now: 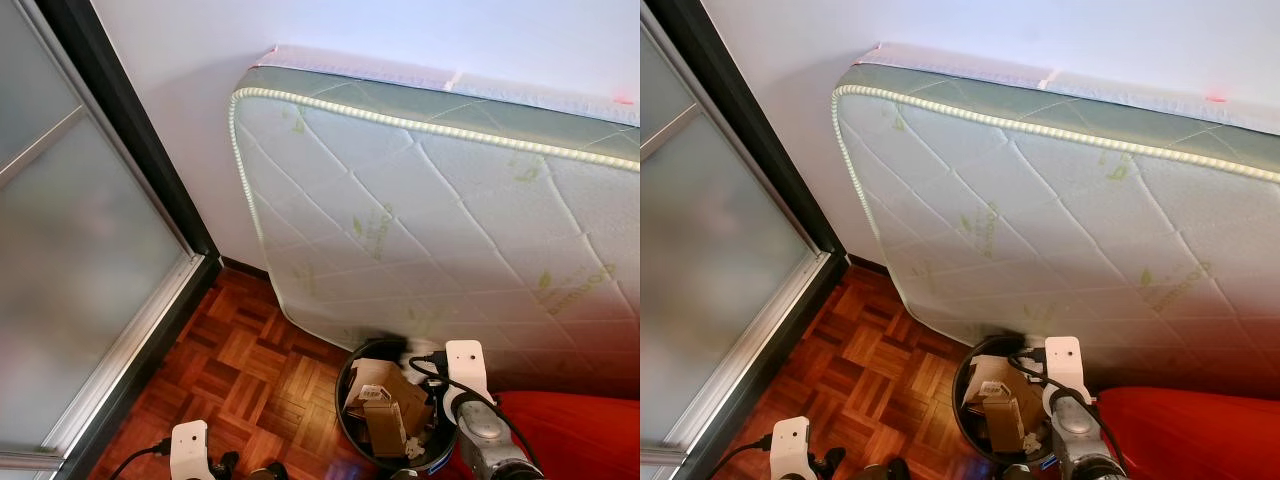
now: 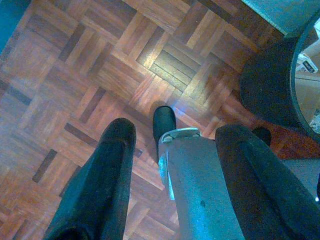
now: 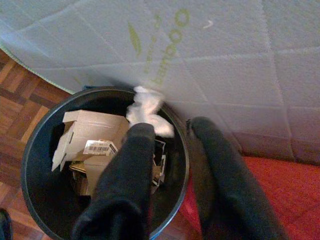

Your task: Clean up the room

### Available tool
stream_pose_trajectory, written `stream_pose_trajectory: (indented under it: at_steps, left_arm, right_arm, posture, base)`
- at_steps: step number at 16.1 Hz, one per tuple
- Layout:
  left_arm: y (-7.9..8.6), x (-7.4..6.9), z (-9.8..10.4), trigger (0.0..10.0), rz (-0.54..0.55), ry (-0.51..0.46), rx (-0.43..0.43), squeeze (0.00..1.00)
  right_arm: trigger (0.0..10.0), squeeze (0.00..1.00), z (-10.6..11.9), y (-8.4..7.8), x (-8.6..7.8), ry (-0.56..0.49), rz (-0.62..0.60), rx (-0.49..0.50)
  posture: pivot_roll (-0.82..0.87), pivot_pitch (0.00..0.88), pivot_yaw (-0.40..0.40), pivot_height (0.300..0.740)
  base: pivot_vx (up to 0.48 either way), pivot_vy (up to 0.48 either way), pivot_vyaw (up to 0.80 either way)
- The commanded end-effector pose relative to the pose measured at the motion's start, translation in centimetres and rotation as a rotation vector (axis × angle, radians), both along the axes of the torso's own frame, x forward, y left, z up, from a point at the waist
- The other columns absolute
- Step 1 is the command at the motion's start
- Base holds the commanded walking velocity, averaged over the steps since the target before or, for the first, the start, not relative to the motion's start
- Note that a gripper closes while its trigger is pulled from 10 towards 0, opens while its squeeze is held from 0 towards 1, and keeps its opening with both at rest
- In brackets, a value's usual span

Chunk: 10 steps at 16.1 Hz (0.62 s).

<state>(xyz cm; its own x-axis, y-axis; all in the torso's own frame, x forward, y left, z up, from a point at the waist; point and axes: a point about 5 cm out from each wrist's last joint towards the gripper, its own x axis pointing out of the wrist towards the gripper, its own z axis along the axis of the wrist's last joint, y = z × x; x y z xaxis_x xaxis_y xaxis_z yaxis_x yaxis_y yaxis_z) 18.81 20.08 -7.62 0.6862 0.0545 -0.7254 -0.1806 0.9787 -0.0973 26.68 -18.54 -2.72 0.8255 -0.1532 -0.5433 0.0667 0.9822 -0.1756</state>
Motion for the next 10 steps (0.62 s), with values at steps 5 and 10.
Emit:
stream_pose_trajectory:
  at_steps: [5,10]
  left_arm:
    - [0.28,-1.08,-0.52,10.0,0.01,0.039,-0.001,0.0]
    - [0.02,-0.78,-0.49,10.0,0.012,0.049,-0.001,0.0]
  right_arm:
    - [10.0,1.0,-1.05,-0.54,-1.35,0.059,-0.01,-0.008]
    - [10.0,0.0,-1.37,0.07,-1.75,0.051,0.007,0.081]
  posture:
    - [0.04,0.228,0.045,0.74]
    - [0.04,0.227,0.045,0.74]
  base:
    - [0.0,0.0,0.0]
    - [0.0,0.0,0.0]
